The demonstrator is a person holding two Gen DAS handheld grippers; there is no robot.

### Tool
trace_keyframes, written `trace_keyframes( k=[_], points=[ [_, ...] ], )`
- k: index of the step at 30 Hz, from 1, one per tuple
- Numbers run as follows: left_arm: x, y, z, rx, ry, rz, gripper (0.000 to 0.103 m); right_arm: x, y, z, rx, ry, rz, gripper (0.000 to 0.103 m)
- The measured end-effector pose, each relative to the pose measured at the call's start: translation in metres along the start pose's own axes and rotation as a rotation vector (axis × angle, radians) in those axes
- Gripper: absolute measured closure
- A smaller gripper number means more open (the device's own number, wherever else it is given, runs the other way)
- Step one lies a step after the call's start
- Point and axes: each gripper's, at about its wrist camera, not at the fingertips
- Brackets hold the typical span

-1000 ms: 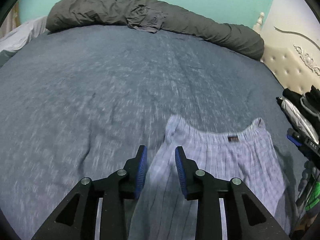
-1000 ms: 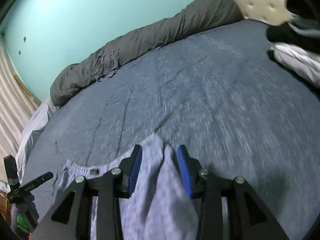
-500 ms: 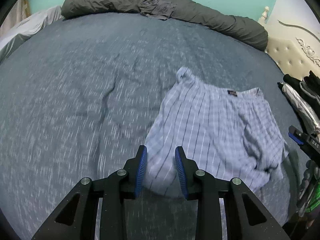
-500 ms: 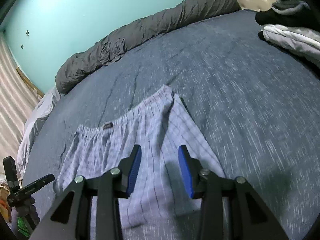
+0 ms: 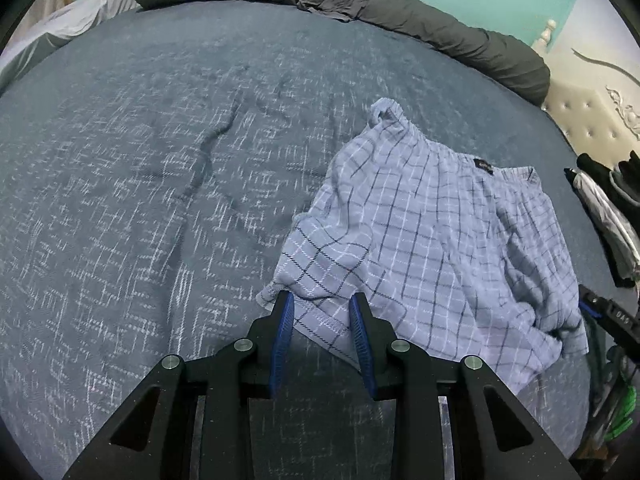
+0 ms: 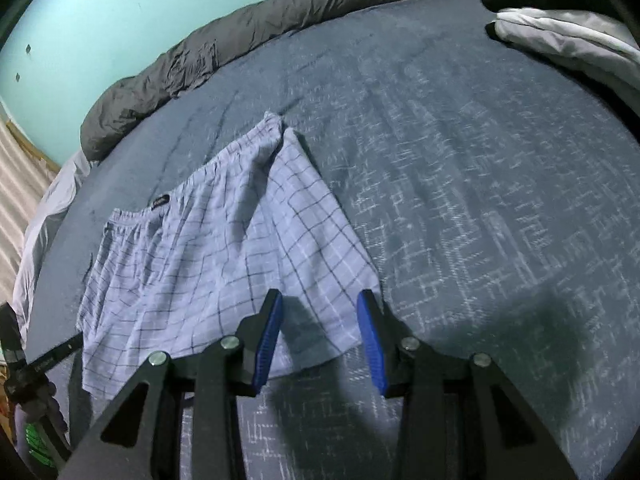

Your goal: Fold clothes

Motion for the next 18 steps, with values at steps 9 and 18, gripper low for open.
trace_keyframes(
  k=[9,18],
  points=[
    [-0.002,-0.004,-0.001,-0.014,0.005,-0.023,0.087,0.0,-0.002,-0.006,0.009,0.037,0.049,0.102],
    [0.0,-0.005,0.007,-0.044,0.011,-0.019,0.097,-0.018,-0.005,0.019,-0.086,0.053,-0.009,0.103]
  ],
)
Point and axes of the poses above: each gripper's, at about its wrist camera, not at the fingertips, and z roughly against the way its jaws point, x to its left, y to its underside, and after that the axes turned 15 degrees about z, right-handed
